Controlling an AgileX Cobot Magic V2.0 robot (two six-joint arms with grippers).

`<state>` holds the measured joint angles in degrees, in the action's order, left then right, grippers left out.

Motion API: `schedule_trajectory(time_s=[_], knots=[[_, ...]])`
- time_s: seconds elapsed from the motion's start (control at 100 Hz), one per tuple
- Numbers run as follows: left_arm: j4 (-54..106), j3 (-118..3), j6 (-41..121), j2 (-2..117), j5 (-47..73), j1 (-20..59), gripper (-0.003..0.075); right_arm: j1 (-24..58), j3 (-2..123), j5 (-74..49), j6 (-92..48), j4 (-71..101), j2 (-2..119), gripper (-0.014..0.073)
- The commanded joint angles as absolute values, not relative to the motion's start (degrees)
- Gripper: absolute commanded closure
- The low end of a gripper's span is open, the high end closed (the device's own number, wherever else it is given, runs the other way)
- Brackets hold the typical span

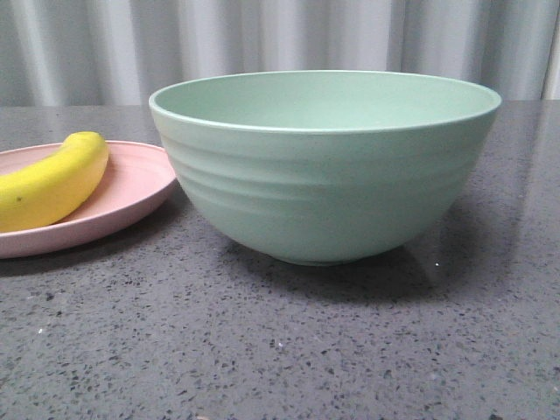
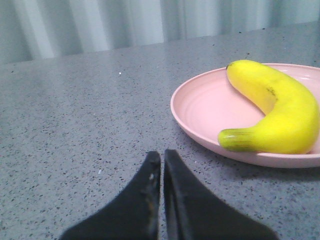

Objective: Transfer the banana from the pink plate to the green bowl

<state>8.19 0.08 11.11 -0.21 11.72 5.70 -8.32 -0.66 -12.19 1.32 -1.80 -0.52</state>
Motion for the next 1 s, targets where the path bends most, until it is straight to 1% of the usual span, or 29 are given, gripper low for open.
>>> schedule_trajectory(time_s=[0.0,0.51,0.76,0.9,0.99], knots=[[9.1,0.6,11.0,-1.8,6.8,5.7,0.0741,-8.5,-1.7,-7.2,1.3,-2.5,-1.9,0.0657],[10.9,0.6,11.0,-1.8,6.8,5.7,0.0741,-8.5,-1.7,-7.2,1.3,-1.3,-1.9,0.0657],[11.1,0.0,11.0,-1.8,3.2,5.7,0.0741,-8.5,-1.2,-4.0,1.3,-0.6,-1.9,0.0657],[11.1,-2.0,11.0,-1.8,3.7,5.7,0.0741,-8.5,1.2,-6.3,1.3,0.0,-1.9,0.0657],[11.1,-4.3,11.0,-1.0,3.8,5.7,0.0741,-8.5,4.3,-10.7,1.3,1.0,-1.7,0.0657]])
